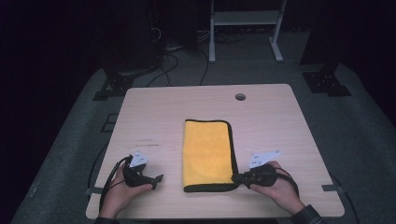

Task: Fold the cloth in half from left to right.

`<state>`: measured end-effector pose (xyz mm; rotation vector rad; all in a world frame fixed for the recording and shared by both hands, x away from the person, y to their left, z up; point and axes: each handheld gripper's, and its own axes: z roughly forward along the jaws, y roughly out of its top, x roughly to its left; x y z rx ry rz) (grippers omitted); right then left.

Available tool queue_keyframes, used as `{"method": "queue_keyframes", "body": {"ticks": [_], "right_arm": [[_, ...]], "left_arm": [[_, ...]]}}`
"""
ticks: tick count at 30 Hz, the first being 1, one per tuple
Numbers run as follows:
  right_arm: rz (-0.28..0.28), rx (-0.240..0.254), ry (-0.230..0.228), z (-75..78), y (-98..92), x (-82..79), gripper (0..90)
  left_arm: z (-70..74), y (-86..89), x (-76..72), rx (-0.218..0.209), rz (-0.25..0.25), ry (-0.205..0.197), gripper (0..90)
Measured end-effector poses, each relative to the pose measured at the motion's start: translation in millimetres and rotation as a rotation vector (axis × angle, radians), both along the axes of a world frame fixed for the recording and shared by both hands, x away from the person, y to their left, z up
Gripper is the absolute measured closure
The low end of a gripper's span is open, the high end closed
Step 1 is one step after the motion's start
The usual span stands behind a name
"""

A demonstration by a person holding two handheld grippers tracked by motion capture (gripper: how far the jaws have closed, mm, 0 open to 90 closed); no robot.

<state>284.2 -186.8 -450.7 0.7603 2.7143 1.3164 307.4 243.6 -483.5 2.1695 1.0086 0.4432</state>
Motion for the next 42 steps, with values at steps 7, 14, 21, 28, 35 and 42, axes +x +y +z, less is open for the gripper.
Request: {"method": "queue_keyframes", "body": {"ticks": [7,14,21,28,35,42], "right_arm": [[0.029,-0.075,0.012,-13.4,3.1,-3.7,78.6],[0.002,0.081,-0.031,3.5,-10.2,0.8,57.3],[-0.106,0.077,-0.091,8.5,-22.7,18.5,51.4],[-0.167,0.073,-0.124,10.6,-27.5,48.0,50.1],[-0.199,0.054,-0.121,10.7,-25.3,76.7,49.7],[-0.222,0.057,-0.119,12.7,-19.2,104.2,49.5]], "left_arm": [[-0.1,-0.2,-0.1,-0.003,0.002,-0.001,0.0],[-0.2,-0.2,0.0,-0.004,0.002,-0.001,0.0],[0.0,-0.6,-0.1,-0.002,-0.006,-0.001,0.0],[2.0,-0.9,1.8,-0.02,-0.055,-0.021,11.2],[12.2,-6.1,16.1,-0.06,-0.078,0.008,28.6],[26.4,-19.5,39.6,-0.103,-0.103,0.021,33.1]]}}
